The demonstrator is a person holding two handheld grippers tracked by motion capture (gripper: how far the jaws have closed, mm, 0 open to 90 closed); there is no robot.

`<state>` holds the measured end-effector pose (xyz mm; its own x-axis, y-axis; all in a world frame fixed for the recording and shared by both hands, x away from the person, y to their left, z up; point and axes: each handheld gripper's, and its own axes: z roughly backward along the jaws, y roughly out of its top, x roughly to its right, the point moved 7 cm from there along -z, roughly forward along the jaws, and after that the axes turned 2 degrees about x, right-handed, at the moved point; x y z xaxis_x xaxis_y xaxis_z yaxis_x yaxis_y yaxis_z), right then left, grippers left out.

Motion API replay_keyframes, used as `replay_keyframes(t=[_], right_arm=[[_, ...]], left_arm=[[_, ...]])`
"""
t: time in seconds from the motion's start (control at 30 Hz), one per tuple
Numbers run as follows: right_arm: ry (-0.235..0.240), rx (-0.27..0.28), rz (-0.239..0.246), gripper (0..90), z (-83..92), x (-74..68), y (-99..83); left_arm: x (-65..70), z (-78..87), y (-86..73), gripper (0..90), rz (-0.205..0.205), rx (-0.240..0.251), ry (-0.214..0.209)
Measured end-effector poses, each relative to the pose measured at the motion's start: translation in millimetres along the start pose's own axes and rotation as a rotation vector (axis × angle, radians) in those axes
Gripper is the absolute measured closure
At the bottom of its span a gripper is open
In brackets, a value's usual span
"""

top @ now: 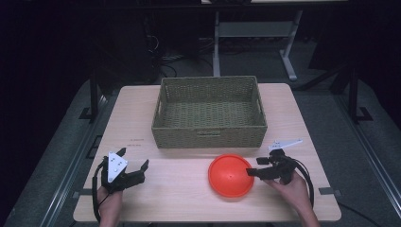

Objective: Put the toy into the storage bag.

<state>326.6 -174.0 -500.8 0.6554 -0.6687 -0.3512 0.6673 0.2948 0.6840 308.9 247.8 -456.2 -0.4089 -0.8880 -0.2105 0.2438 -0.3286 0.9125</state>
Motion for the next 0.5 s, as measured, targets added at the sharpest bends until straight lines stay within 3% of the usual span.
replay_keyframes(t=[0.33, 0.5], right_arm=[[0.008, -0.053, -0.009, 33.6, -9.7, -5.5, -5.2], [0.015, -0.054, -0.008, 38.5, -11.8, -5.7, -5.6]], left_arm=[[-1.4, -0.2, 0.0, 12.7, -0.005, -0.002, 0.005], [-1.6, -0.4, -0.3, 12.7, -0.004, -0.005, 0.005]])
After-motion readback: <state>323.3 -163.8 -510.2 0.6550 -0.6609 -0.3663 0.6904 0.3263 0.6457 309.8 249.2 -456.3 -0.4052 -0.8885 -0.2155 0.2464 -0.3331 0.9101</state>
